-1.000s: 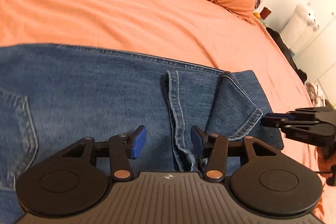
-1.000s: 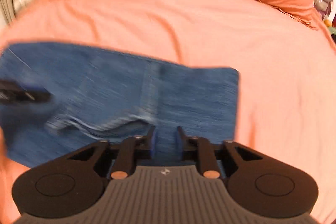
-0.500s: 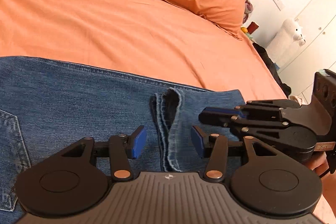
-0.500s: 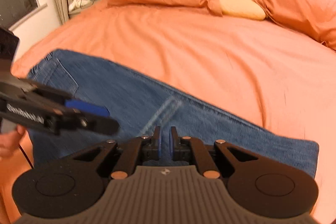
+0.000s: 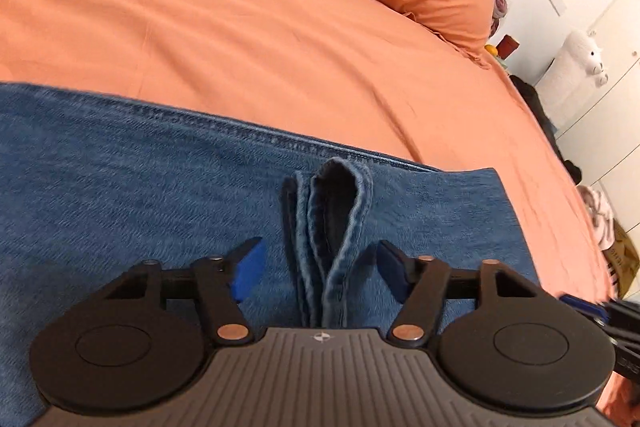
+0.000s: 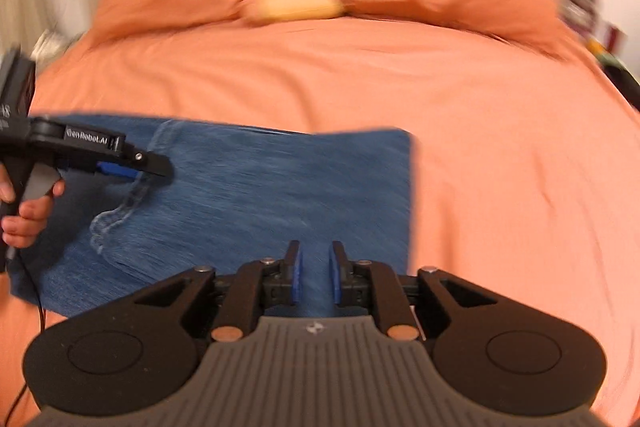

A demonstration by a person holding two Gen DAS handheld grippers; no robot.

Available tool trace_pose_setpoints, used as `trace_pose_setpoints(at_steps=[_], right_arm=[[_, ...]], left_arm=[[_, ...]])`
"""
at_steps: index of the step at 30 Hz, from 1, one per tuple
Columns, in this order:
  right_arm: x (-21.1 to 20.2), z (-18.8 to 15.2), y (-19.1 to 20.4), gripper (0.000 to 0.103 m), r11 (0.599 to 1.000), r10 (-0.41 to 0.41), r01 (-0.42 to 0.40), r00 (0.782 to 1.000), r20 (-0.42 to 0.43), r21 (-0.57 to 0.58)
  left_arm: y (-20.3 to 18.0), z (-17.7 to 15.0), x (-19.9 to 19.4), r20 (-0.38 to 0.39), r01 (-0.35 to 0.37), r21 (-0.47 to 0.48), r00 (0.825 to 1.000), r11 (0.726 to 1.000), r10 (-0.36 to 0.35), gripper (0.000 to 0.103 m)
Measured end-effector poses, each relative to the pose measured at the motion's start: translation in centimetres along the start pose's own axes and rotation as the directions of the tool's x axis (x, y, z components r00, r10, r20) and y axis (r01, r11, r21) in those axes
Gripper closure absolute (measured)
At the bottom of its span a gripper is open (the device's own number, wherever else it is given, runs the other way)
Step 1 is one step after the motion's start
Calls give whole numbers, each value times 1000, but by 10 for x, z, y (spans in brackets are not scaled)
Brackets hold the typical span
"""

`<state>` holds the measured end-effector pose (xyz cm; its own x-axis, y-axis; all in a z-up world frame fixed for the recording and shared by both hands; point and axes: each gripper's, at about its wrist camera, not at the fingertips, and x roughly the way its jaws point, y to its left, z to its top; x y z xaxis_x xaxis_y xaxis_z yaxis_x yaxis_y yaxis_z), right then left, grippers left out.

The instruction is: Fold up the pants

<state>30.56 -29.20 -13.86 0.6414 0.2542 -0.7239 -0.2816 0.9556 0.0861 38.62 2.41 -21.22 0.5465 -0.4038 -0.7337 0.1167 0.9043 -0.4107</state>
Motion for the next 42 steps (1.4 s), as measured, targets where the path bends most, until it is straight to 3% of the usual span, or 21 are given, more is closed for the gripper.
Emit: trace_pose_setpoints(at_steps=[1,3,5,8,12,15,17,21,24,28,29,30,33,38,42], right_arm=[[-6,-8,-8,88,999,-19,19,1000,10,34],[-11,-22,-21,87,995,-52,50,998,22,88],[-12,-28,-30,87,991,-66,63,998,18,119],[-16,-32,-42,87,989,-73,68,997,28,135],[-25,-32,-49,88,987,-32,23,998,56,157],[-23,-33,-44,89,989,16,-24,998,59,146],[-16,-35,-41,90,990,48,-55,998,51,133],[4,-42,-34,91,995,37,-36,999,-6,90],[17,-47,-38,91,995,34,-28,998,-55,99],[28,-59,-38,91,997,15,-8,996,-92,75],[29,-61,-38,91,997,15,-8,996,-92,74],[28,-60,-38,91,997,16,-8,995,-95,77],[28,-54,-36,91,997,3,4,995,-104,71],[2,-47,-25,90,997,-7,9,1000,-30,76],[-5,-41,-1,89,1000,18,-18,999,47,-2]], left_arm=[[-5,0,1,-3,-13,18,1000,1000,13,68],[-15,0,-1,11,-63,53,998,997,62,89],[-23,-1,-14,60,-75,75,996,994,70,96],[-45,-1,-50,134,-50,136,990,990,31,96],[-61,6,-79,158,-134,207,982,969,102,96],[-53,8,-65,125,-224,234,972,946,199,97],[-44,7,-47,89,-234,237,972,943,219,97],[-33,1,-21,46,-252,245,968,936,249,97],[-18,0,-6,-5,-248,189,967,950,254,95],[-12,-5,0,-13,-246,184,968,952,252,94],[-12,-3,-2,-20,-247,178,967,953,254,92],[-14,0,-3,-26,-256,178,964,950,264,83],[-13,6,-18,-43,-243,137,967,960,251,80],[-30,-13,-63,8,-197,184,980,963,199,79],[-53,-40,-78,9,-153,255,988,955,155,79]])
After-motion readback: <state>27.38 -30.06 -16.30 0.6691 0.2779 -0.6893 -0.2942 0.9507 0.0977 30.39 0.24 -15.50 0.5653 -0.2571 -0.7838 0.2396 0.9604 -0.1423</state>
